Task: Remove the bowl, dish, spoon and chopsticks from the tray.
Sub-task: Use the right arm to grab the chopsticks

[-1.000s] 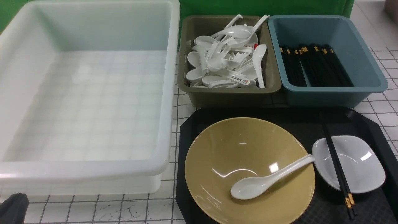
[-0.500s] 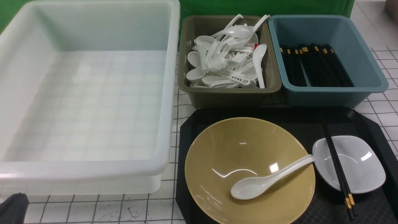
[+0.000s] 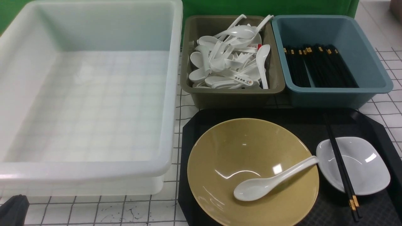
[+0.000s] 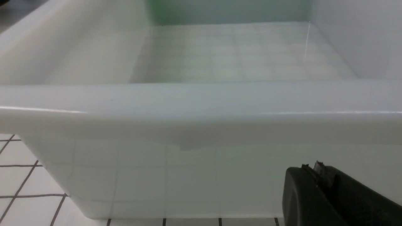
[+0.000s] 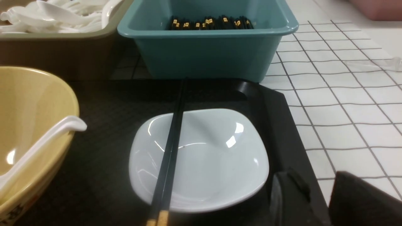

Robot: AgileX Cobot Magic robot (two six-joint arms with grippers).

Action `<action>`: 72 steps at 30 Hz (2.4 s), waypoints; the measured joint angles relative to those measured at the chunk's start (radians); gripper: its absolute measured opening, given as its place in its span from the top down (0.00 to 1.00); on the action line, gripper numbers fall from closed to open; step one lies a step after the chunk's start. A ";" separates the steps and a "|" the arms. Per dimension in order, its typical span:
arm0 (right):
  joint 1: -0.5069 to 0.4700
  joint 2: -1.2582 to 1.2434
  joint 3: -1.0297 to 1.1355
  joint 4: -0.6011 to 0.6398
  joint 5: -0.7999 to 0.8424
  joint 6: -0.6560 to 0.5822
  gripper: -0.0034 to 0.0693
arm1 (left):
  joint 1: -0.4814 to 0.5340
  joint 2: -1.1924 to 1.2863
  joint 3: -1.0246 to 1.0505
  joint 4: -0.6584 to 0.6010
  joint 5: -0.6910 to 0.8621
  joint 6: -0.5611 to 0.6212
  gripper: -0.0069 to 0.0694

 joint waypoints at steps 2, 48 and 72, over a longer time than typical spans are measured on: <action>0.000 0.000 0.000 0.000 0.000 0.000 0.63 | 0.000 0.000 0.000 0.000 0.000 0.000 0.93; 0.000 0.000 0.002 0.036 -0.010 0.486 0.63 | 0.000 0.000 0.000 -0.850 -0.075 -0.224 0.93; 0.127 0.057 -0.254 0.137 0.070 0.447 0.76 | 0.000 0.026 -0.248 -0.910 -0.025 0.272 0.93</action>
